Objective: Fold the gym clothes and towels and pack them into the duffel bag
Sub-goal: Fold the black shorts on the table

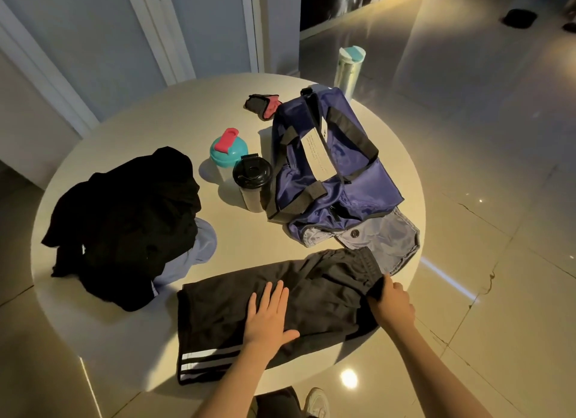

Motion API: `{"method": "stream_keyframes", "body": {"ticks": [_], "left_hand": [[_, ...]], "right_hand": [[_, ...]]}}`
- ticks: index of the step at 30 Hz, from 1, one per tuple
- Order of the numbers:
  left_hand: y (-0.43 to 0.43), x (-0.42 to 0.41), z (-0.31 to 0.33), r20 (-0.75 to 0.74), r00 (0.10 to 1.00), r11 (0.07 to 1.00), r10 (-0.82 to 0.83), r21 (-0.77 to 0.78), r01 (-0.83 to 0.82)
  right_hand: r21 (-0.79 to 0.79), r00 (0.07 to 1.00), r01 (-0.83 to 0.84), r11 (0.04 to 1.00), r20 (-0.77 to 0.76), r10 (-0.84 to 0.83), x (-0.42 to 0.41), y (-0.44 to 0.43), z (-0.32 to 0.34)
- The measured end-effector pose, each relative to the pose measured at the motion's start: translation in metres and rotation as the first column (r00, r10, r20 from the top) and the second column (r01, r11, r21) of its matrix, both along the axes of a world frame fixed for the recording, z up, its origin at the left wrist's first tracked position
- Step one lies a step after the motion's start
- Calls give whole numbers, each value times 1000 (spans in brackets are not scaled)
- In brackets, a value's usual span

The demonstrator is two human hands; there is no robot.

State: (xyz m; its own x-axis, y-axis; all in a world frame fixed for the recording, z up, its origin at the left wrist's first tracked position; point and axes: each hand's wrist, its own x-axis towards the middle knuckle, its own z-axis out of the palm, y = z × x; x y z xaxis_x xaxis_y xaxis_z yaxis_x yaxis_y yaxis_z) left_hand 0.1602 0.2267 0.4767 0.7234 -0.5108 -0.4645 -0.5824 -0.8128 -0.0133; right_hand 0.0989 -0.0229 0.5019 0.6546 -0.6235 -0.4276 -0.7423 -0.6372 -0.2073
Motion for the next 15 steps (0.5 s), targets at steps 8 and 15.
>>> {"method": "stream_keyframes", "body": {"ticks": [8,15], "left_hand": [[-3,1,0,7,1000,1000,3,30,-3],[-8,9,4,8,1000,998,8,60,-9]], "right_hand": [[450,967,213,867,30,-253,7,-20,19],[405,974,118,907,128,-184,10,-22,39]]}}
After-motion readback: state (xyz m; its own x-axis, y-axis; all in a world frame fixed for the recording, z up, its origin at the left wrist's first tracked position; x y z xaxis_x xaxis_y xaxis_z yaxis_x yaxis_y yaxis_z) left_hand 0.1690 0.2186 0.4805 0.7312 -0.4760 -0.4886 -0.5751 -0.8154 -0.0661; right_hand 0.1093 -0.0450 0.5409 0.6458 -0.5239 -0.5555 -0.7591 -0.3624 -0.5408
